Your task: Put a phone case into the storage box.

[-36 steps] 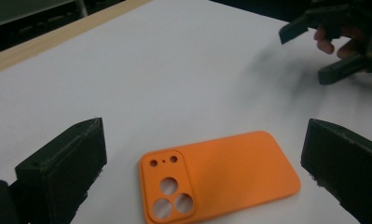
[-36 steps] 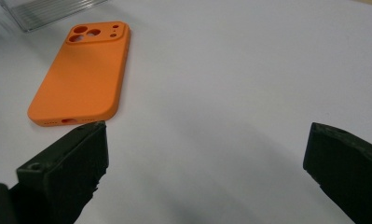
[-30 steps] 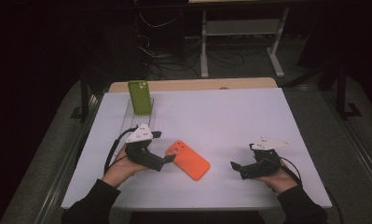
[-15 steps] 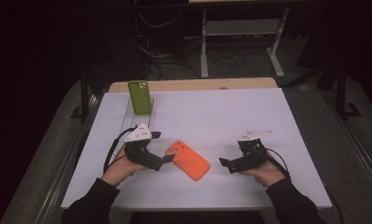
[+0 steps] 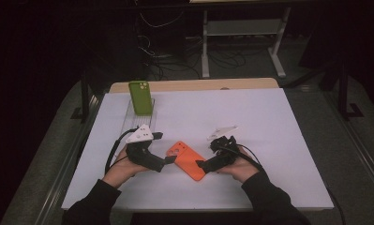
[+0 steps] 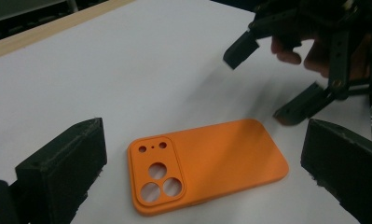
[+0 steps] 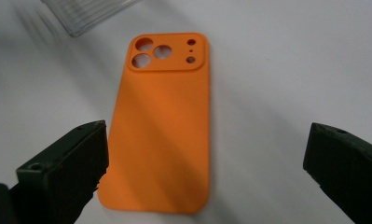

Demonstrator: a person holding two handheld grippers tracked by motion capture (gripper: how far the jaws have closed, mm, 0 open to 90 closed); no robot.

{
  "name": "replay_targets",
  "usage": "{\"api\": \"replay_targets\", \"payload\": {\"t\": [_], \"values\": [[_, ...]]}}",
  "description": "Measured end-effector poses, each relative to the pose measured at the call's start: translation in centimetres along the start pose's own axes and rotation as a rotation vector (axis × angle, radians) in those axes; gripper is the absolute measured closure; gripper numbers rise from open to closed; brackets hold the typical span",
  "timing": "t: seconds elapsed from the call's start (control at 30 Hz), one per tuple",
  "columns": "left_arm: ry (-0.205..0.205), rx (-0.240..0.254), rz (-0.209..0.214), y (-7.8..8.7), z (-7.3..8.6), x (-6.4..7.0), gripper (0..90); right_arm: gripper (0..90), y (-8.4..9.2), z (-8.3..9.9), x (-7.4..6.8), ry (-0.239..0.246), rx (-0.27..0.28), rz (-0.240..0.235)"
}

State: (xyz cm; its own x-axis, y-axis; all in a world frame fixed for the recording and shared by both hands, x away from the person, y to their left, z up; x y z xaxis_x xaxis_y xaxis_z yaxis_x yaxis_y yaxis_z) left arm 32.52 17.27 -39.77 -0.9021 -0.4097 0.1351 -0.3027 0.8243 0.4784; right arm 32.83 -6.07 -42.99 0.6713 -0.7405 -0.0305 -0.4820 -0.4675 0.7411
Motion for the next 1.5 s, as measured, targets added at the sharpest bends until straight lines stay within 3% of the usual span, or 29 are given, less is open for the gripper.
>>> {"api": "replay_targets", "payload": {"t": [0.37, 0.57, 1.17, 1.5], "values": [[0.0, 0.006, 0.003, -0.1, -0.1, 0.0, 0.0, 0.0, -3.0, -0.7, -2.1, 0.04, -0.07, -0.021], [0.002, 0.005, 0.003, -0.1, -0.1, 0.0, 0.0, 0.0, -4.1, -0.7, -2.6, 0.06, -0.105, -0.017], [-0.003, 0.003, 0.004, -0.2, -0.1, 0.1, 0.0, 4.4, -5.6, -0.4, -3.5, 0.096, -0.164, 0.021], [0.002, 0.0, 0.006, -0.2, 0.0, 0.2, 0.0, 10.8, -5.4, -0.3, -3.9, 0.115, -0.159, 0.056]]}}
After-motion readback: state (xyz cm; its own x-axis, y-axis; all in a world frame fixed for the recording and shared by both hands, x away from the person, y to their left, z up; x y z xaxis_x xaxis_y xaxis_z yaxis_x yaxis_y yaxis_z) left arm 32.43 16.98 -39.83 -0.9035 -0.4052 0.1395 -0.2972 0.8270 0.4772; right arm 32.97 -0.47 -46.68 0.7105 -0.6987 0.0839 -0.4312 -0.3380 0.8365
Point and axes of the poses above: each handheld gripper's, and its own axes: y roughly backward along the jaws, z roughly out of its underside, x roughly to its right, the point moved 3 cm from there along -y, roughly forward along the jaws, and after that the axes turned 7 degrees about z, right-handed, at the moved point
